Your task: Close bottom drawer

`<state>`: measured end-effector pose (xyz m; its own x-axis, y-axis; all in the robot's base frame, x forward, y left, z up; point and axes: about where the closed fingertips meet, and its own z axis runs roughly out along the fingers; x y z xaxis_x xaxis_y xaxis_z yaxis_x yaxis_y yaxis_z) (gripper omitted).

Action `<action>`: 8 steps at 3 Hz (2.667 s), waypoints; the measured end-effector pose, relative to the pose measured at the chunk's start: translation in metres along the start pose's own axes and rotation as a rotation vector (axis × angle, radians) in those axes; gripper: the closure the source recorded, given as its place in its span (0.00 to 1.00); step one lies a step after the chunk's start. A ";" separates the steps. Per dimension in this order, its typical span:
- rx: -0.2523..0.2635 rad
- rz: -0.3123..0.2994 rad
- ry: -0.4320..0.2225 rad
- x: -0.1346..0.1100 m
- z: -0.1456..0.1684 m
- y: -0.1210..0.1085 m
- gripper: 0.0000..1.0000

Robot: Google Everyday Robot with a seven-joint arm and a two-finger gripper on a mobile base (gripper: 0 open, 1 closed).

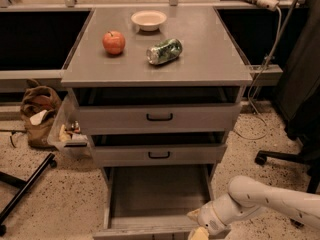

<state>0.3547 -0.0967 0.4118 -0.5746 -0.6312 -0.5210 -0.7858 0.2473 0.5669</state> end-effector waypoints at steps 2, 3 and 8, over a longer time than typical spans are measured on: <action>0.073 0.062 -0.050 0.040 0.070 -0.039 0.00; 0.073 0.062 -0.050 0.040 0.070 -0.039 0.00; -0.008 0.184 -0.066 0.066 0.161 -0.088 0.00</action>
Offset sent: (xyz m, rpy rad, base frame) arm -0.0113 0.0274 -0.1317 -0.0301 -0.0087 -0.1326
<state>0.3490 -0.0424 0.2247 -0.7222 -0.5264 -0.4486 -0.6645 0.3483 0.6611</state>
